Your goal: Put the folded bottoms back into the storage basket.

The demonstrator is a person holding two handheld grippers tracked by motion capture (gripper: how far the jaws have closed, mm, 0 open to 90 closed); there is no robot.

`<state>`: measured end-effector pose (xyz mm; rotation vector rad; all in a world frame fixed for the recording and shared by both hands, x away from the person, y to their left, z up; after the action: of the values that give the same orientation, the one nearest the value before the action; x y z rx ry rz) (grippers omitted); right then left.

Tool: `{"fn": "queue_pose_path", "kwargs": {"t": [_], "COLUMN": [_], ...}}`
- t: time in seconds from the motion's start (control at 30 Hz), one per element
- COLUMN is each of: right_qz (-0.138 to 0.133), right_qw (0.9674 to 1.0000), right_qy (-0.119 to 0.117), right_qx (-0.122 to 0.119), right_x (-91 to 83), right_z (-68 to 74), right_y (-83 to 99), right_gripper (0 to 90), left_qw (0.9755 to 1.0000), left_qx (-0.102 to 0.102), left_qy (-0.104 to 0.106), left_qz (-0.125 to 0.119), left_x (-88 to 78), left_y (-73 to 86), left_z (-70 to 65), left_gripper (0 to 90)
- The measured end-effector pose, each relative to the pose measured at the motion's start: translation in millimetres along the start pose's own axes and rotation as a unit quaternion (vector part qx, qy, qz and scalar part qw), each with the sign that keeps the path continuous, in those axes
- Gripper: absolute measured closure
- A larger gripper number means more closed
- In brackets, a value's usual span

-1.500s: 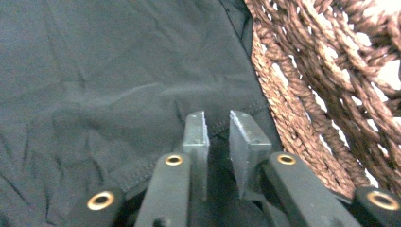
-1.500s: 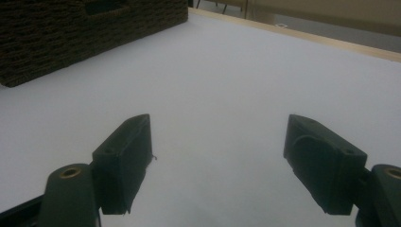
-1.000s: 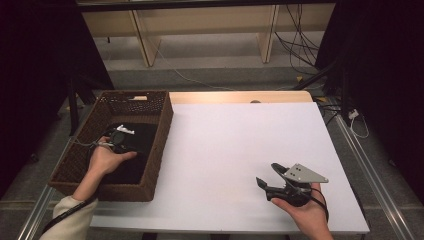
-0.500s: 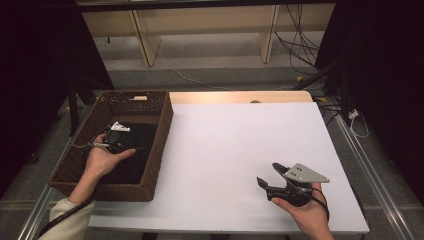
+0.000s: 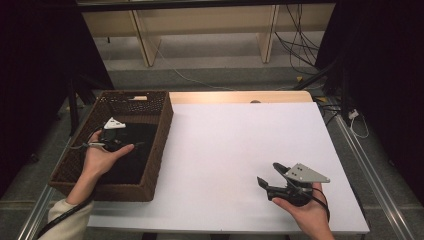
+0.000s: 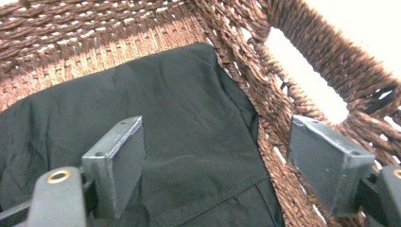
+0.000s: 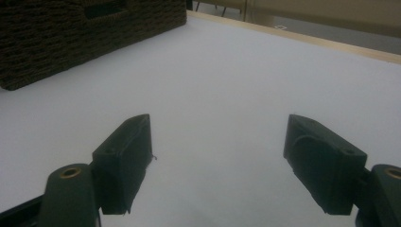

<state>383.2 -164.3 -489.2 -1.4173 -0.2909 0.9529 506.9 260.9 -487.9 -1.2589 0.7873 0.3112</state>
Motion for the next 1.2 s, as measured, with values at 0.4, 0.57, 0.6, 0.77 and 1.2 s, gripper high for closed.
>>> {"fn": "queue_pose_path", "kwargs": {"t": [0.4, 0.57, 0.6, 0.77, 1.2], "right_qz": [0.001, -0.004, -0.002, -0.001, -0.002], "right_qw": [1.0000, 1.0000, 1.0000, 1.0000, 1.0000], "right_qy": [0.000, 0.001, 0.001, 0.003, 0.003], "right_qx": [0.007, -0.001, 0.002, 0.001, 0.005], "right_x": [-0.8, -1.0, -1.4, -2.0, -3.9], "right_z": [-0.5, -2.3, -2.0, -2.9, -3.1], "right_y": [0.1, -0.8, -0.7, -0.7, -1.6], "right_gripper": [25.1, 25.0, 25.0, 25.0, 24.9], "left_qw": [0.9997, 0.9988, 0.9988, 0.9982, 0.9975], "left_qx": [-0.008, -0.015, -0.014, -0.012, -0.004], "left_qy": [0.001, 0.003, 0.004, 0.008, 0.023], "left_qz": [-0.022, -0.046, -0.047, -0.058, -0.067], "left_x": [-12.5, -19.2, -20.9, -26.3, -37.1], "left_y": [-9.4, -16.6, -17.4, -21.3, -26.4], "left_z": [-1.0, -1.9, -1.9, -4.9, -15.9], "left_gripper": [15.5, 15.5, 15.6, 15.4, 15.3]}}
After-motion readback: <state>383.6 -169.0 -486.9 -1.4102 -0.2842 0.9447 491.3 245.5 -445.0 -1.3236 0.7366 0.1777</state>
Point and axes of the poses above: each handheld gripper's, and its own axes: x roughly forward along the jaws, y roughly out of its underside, z roughly to its left, the point moved 10 cm from there along x, roughly forward along the jaws, and after that the axes turned 8 degrees about -y, right-handed, at the moved point
